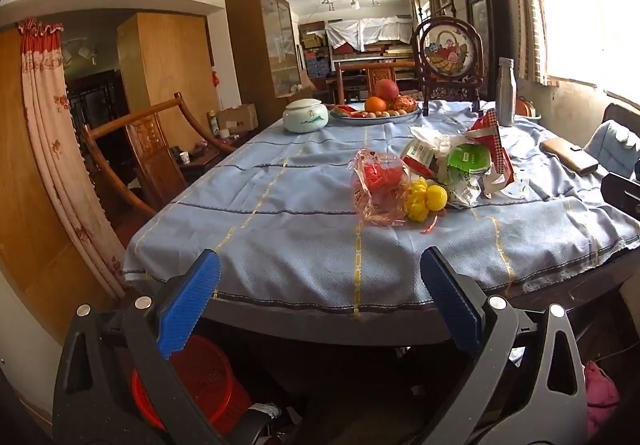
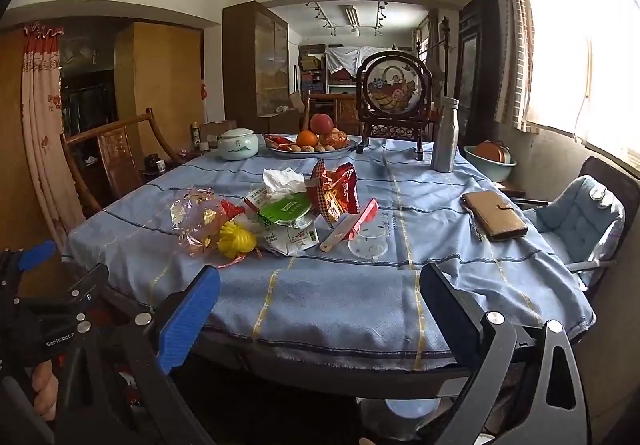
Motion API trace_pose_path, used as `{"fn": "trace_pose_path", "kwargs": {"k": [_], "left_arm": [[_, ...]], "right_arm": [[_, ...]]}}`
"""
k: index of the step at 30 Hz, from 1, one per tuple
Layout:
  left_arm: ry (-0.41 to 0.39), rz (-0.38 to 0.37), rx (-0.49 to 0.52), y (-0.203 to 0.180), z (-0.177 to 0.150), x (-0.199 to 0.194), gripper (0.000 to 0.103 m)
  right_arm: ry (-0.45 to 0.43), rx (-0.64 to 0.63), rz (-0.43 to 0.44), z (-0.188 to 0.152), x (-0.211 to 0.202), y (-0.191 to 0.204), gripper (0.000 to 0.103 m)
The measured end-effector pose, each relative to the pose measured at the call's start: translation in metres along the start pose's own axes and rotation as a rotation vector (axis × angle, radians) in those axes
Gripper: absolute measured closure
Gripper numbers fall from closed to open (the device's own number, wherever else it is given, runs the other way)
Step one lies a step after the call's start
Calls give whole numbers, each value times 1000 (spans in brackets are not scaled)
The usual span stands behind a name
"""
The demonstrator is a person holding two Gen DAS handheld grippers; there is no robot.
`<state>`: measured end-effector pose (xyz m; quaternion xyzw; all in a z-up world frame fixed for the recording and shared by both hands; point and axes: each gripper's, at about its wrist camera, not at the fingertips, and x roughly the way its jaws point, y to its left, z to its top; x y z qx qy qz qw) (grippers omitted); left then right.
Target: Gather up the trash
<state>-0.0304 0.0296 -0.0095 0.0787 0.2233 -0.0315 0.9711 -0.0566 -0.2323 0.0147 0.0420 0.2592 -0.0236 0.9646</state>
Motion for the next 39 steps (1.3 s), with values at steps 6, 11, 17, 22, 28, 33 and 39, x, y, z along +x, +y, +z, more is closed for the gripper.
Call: {"fn": "trace_pose_path", "kwargs": {"k": [6, 11, 17, 22, 28, 33, 39], "left_arm": [[2, 7, -3, 0, -1, 0, 7], [8, 13, -6, -1, -1, 2, 7], [15, 16, -9, -2, -1, 3, 7], [16, 17, -9, -2, -1, 3, 7], [17, 19, -11, -1, -2, 4, 7], [16, 25, -8, 0, -3, 4, 7], [21, 26, -8, 0, -4, 5, 7]], "right_arm": [[-4, 19, 5, 0, -3, -4, 5], [-9, 25, 8, -1, -4, -6, 5], [-8, 22, 10, -1, -4, -4, 5], [-6, 19, 11, -1, -4, -1, 5], [-2, 17, 13, -2, -4, 0, 5], [-2, 18, 13, -2, -4, 1, 5], [-1, 18, 13, -2, -4, 1, 5]]}}
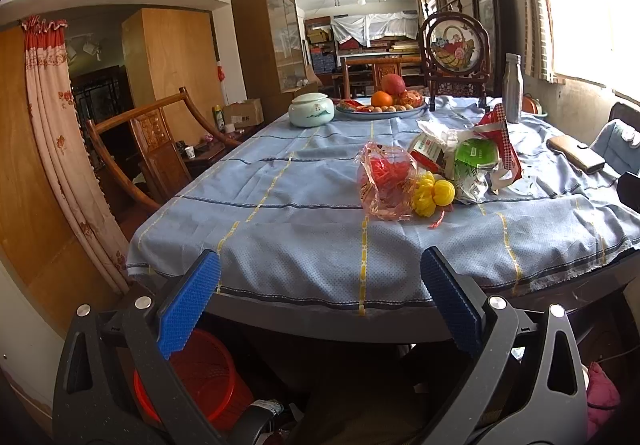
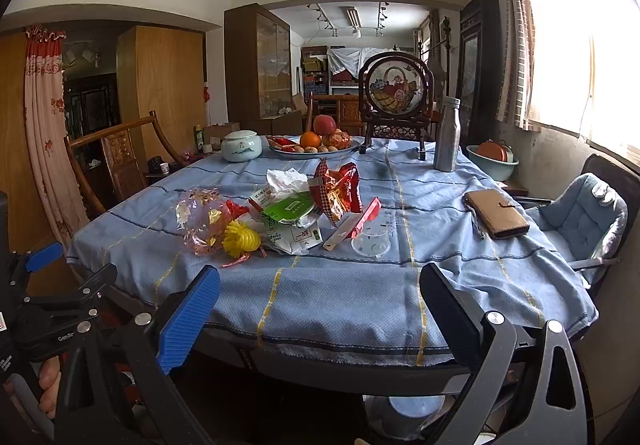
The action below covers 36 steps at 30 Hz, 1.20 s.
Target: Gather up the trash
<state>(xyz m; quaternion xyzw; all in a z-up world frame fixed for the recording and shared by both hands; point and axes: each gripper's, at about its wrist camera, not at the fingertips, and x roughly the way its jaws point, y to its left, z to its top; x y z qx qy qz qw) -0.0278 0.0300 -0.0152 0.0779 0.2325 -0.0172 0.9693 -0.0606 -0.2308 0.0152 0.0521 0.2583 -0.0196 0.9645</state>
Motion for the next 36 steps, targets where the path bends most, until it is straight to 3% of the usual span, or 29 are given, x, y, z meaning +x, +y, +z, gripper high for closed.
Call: {"fn": "trace_pose_path", "kwargs": {"k": [36], "left_arm": [[24, 10, -4, 4, -5, 8, 7]], "right_arm": [[20, 17, 11, -4, 6, -1, 5]]}}
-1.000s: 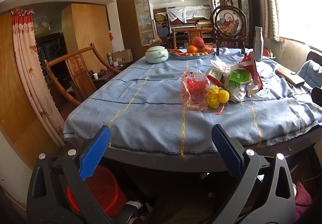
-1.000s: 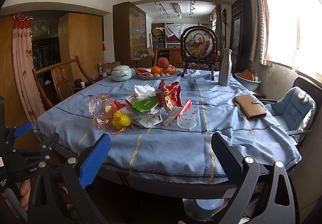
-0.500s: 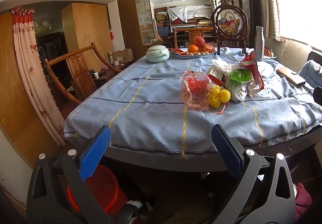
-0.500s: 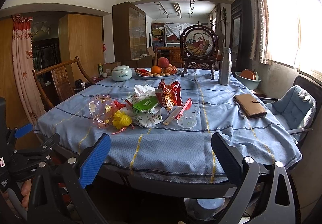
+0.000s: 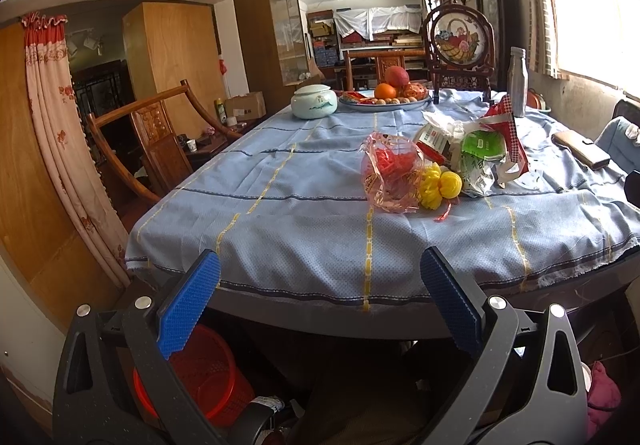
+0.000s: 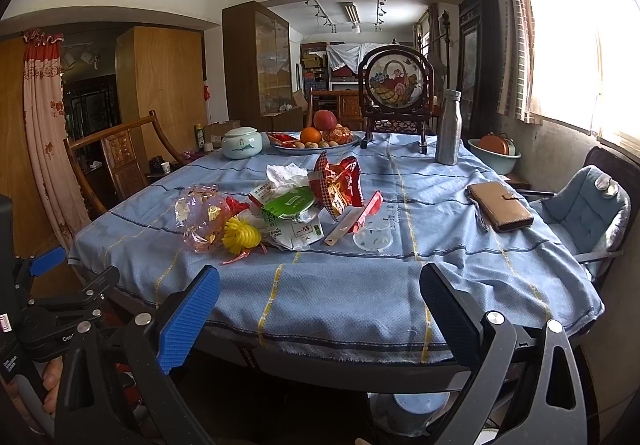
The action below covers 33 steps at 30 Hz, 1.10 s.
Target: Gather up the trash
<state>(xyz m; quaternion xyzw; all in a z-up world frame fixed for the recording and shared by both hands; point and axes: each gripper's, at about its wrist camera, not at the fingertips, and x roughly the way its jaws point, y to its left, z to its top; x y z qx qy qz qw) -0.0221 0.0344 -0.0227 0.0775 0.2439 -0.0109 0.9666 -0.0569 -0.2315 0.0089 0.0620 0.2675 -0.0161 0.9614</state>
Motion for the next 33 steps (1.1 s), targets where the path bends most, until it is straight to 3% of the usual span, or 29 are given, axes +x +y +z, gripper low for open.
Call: {"fn": "trace_pose_path", "kwargs": {"k": [6, 13, 19, 28, 33], "left_arm": [[38, 6, -11, 2, 0, 12, 7], [118, 11, -91, 28, -3, 43, 7], [215, -60, -131, 33, -2, 74, 7], [164, -304, -76, -18, 59, 100, 7], [219, -290, -44, -52, 87, 153, 7]], "right_arm": [[17, -7, 1, -1, 7, 0, 5], [44, -17, -24, -5, 26, -10, 5], [79, -15, -5, -4, 59, -22, 5], [77, -30, 2, 13, 91, -27, 5], [85, 6, -9, 22, 105, -45, 5]]}}
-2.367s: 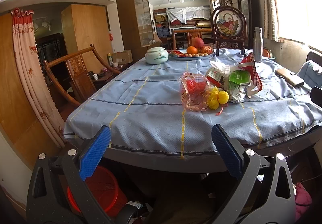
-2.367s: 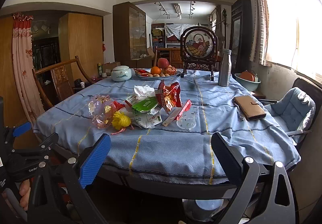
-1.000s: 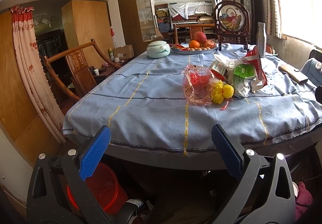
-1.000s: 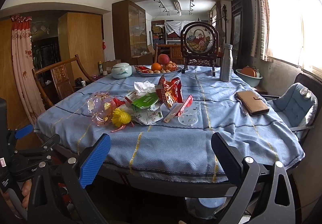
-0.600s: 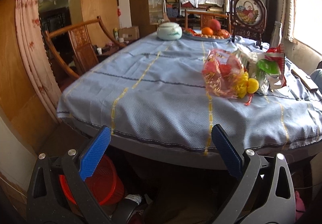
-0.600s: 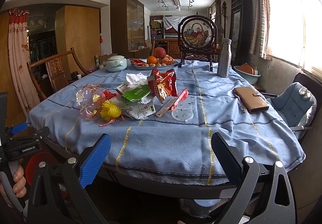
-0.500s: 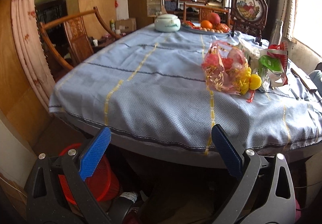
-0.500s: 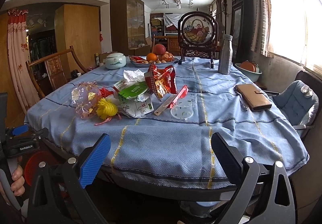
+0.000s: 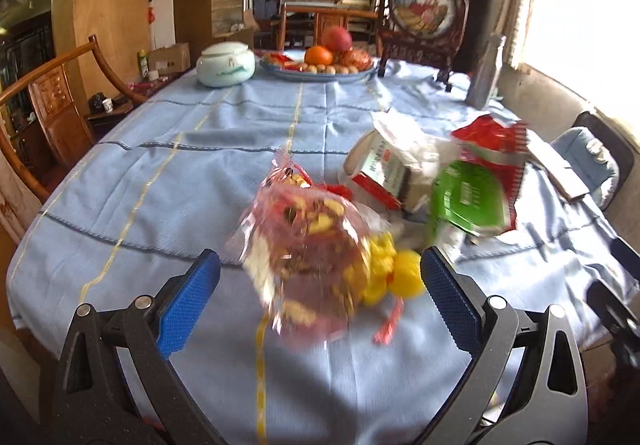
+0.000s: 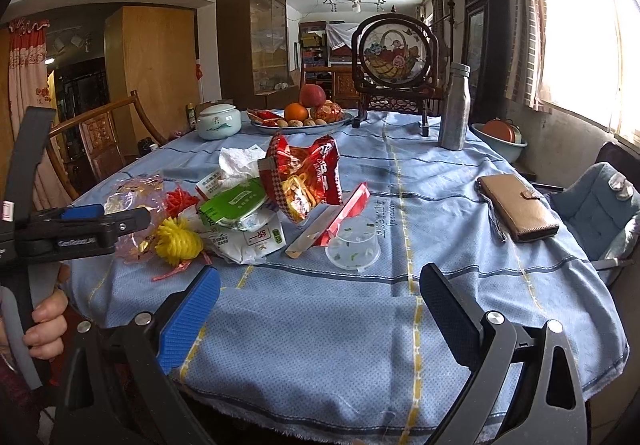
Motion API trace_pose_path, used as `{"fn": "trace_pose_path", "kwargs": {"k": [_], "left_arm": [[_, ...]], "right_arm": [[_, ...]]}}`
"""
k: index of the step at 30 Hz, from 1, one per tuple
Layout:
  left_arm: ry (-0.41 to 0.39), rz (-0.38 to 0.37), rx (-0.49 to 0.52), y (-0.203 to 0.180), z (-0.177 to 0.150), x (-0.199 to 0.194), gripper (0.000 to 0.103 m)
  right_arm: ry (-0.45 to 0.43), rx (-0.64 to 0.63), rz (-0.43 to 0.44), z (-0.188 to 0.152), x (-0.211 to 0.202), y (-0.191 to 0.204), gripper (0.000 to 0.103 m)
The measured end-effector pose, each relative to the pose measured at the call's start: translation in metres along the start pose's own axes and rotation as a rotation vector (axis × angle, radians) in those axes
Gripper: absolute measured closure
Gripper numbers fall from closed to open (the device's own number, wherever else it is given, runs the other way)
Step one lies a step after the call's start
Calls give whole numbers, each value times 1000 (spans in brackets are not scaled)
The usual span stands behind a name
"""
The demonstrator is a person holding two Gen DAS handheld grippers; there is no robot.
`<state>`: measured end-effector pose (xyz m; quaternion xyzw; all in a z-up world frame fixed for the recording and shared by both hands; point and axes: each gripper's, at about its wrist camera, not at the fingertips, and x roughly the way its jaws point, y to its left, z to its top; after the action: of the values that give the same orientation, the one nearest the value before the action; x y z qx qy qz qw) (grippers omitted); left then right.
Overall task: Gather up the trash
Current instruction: 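Grasp the clear candy wrapper bag with the left gripper while the right gripper grasps the red snack bag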
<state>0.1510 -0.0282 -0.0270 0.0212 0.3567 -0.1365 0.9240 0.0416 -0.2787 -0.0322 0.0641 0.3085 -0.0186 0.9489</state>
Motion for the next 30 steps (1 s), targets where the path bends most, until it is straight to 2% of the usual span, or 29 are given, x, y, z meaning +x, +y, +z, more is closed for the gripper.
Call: {"fn": "trace_pose_path", "kwargs": {"k": [2, 4, 6, 8, 10, 13, 17, 18, 19, 21, 25, 30], "left_arm": [[37, 8, -38, 5, 5, 18, 7], [51, -21, -95, 15, 5, 25, 9], [34, -64, -146, 26, 5, 23, 22], [10, -71, -151, 31, 5, 17, 39], [-15, -68, -147, 36, 7, 9, 48], [-48, -68, -163, 46, 10, -5, 49], [-75, -68, -181, 59, 13, -15, 52], [-75, -66, -188, 63, 13, -17, 53], [-76, -65, -195, 68, 13, -19, 53], [-83, -66, -211, 76, 11, -25, 53], [-107, -62, -232, 90, 8, -38, 53], [-147, -26, -235, 100, 5, -61, 53]], "right_arm": [[5, 15, 10, 5, 8, -6, 5], [12, 28, 29, 12, 16, -10, 5], [8, 40, 52, 21, 25, -13, 5], [-1, 47, 80, 31, 35, -11, 5], [2, 41, 109, 40, 48, -4, 5], [16, 43, 164, 54, 70, 7, 5], [38, 39, 178, 66, 99, 19, 6], [40, 36, 172, 68, 103, 20, 16], [45, 28, 166, 69, 106, 20, 40], [53, 23, 178, 68, 107, 18, 67], [2, 14, 154, 66, 88, 14, 67], [-88, -6, 184, 71, 49, 16, 67]]}}
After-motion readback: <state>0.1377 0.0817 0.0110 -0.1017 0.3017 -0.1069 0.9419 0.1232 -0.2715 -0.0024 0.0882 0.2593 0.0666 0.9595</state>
